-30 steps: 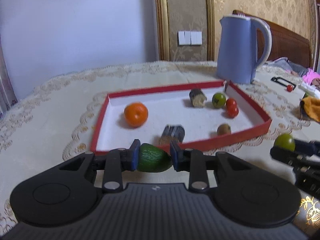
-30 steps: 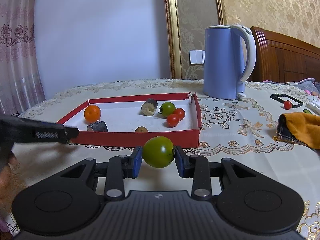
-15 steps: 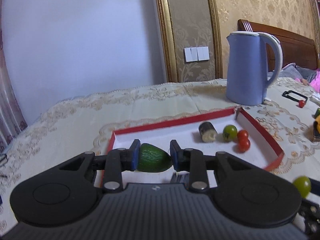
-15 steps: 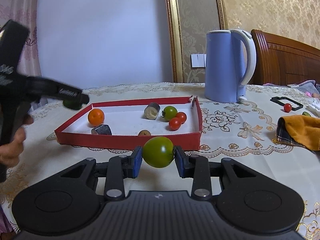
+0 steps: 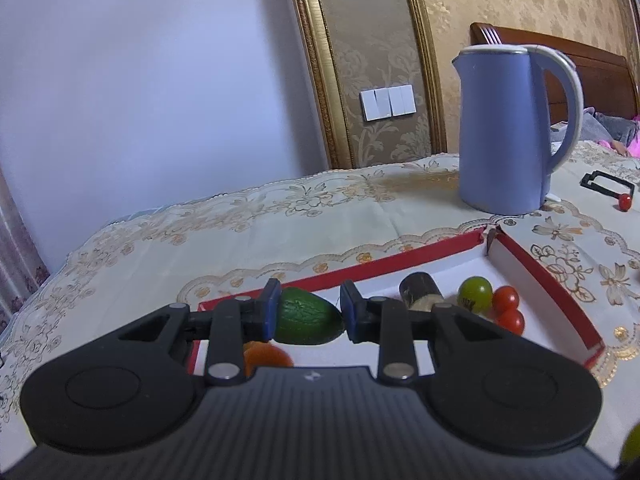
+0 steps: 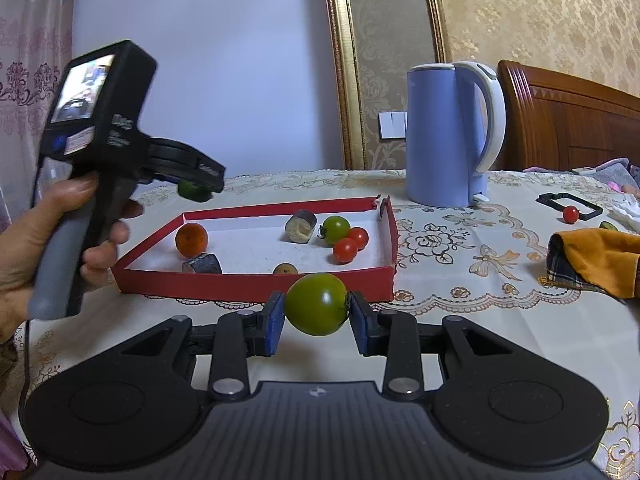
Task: Organize fruits
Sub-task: 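Carry the green fruit into the tray and open the left tool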
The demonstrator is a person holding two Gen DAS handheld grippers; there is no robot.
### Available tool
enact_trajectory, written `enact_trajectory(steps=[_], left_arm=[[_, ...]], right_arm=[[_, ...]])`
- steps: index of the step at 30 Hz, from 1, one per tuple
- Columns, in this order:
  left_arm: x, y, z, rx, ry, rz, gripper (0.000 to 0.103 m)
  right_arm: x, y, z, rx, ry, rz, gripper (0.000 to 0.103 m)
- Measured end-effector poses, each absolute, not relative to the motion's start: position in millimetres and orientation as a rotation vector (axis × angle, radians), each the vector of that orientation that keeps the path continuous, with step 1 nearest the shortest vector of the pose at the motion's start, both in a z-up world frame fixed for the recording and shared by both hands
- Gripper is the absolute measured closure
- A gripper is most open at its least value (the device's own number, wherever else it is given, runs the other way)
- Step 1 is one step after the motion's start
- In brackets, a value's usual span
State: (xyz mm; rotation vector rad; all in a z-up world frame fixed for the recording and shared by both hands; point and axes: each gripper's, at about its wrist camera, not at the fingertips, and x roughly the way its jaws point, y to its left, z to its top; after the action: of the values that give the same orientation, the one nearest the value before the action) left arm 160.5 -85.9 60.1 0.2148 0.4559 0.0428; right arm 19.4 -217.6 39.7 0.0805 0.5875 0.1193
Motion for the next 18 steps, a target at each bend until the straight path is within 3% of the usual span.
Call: enact_trajectory(steps=[11,13,15,18], left_arm=[[192.8,-92.9,41.9,0.235,0.514,0.049,0.072],[190.6,-92.7,40.6,0.249,0.499,0.061,0.065],[186.8,-92.6,40.5,0.262,0.485,0.082,0.051],[176.8,-85.9,44.9,0.235,0.472,0.09,0.042]], right_arm=[[17.8,-217.6,38.3,0.076,0.596,0.122,0.069],[18.2,-218.1,38.0,0.081,0.595,0.121,0.069],[19.3,-217.2,37.6,0.081,0.597,0.118,0.069],[18.8,-216.3,36.9,0.084,0.596,0.123,0.069]])
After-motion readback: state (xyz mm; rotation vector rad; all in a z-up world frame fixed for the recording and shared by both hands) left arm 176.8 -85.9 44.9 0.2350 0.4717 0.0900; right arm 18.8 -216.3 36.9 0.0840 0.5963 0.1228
